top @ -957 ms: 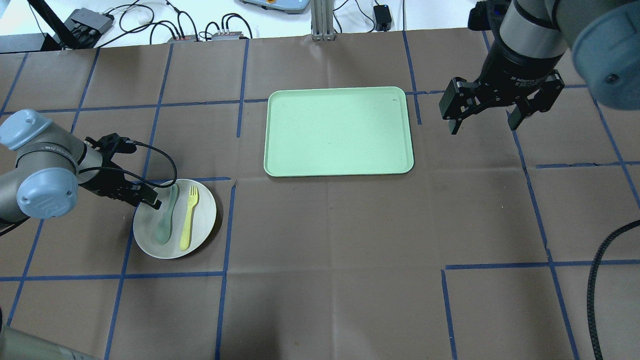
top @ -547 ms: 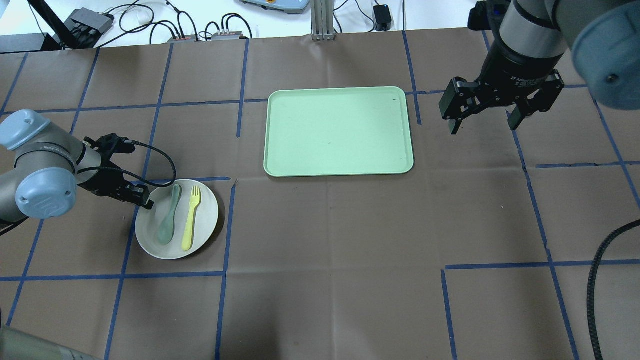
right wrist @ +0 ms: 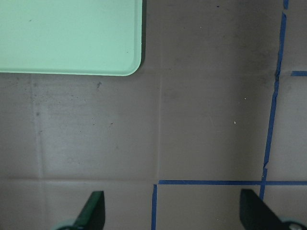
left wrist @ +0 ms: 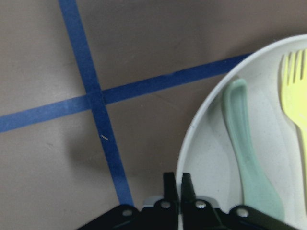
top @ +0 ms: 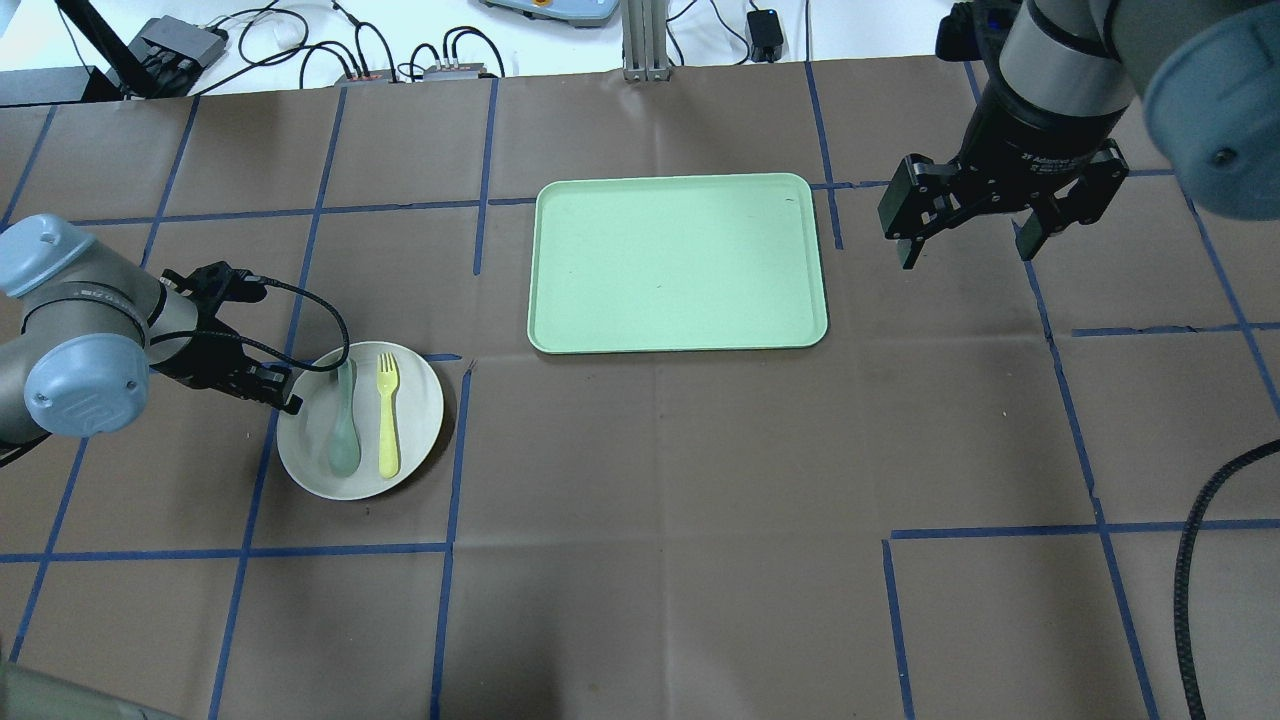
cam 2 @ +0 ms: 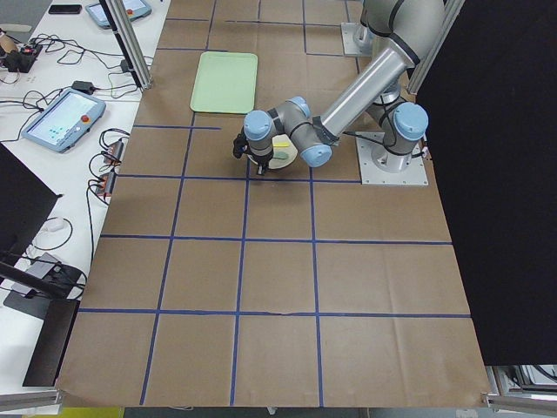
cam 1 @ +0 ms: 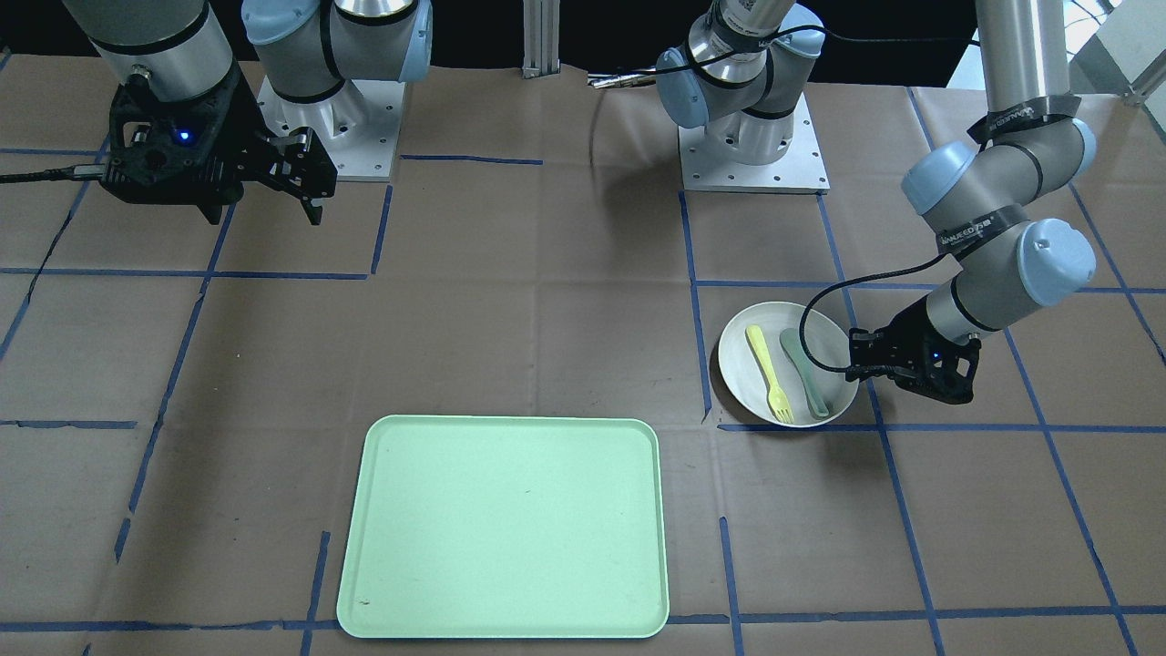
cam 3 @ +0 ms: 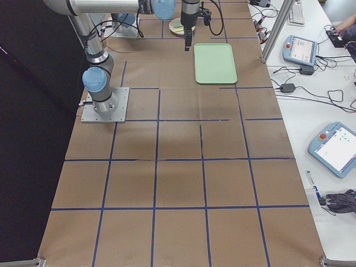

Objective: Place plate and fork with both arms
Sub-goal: 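Carry the plate with the left gripper onto the green tray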

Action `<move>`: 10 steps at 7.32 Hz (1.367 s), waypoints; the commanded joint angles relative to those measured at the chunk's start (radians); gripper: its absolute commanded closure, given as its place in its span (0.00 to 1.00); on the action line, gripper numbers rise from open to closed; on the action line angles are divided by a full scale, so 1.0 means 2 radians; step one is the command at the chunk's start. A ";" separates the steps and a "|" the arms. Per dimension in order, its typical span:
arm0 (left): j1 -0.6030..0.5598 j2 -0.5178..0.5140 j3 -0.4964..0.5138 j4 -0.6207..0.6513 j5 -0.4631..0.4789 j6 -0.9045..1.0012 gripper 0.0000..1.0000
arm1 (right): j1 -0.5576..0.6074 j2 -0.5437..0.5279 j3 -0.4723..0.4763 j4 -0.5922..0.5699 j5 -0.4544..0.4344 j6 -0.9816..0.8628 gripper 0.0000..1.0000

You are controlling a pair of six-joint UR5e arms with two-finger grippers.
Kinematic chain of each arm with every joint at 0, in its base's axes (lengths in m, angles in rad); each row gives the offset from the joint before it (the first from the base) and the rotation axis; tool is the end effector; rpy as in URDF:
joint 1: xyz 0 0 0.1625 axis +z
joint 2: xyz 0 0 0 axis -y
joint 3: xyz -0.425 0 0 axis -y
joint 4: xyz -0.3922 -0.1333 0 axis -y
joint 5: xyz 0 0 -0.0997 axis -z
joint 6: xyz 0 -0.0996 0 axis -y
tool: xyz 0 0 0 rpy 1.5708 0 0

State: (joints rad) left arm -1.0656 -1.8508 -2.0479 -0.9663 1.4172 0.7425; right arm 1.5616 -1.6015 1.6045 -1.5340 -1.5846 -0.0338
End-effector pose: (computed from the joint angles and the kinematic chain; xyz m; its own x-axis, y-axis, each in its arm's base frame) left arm 0.1053 -0.4973 0.1891 -0.9523 0.2174 0.2142 0.2247 0.9744 0.0098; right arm 0.1276 -0.4760 0.4826 -0.9996 -0.0251 0.0124 -0.0246 0.9989 0.0402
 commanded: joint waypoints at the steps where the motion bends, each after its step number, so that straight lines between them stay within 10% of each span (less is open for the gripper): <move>1: -0.009 0.015 0.003 -0.002 -0.019 -0.020 1.00 | 0.000 0.000 0.000 0.000 0.000 -0.001 0.00; 6: -0.149 0.017 0.061 -0.002 -0.089 -0.204 1.00 | 0.000 0.000 0.000 0.000 0.000 -0.001 0.00; 10: -0.281 -0.114 0.214 -0.001 -0.083 -0.282 0.99 | 0.000 0.000 0.000 0.000 0.000 0.000 0.00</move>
State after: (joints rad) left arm -1.5524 -1.9793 -1.7226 -0.9680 1.2468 0.2058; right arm 1.5616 -1.6015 1.6045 -1.5340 -1.5846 -0.0338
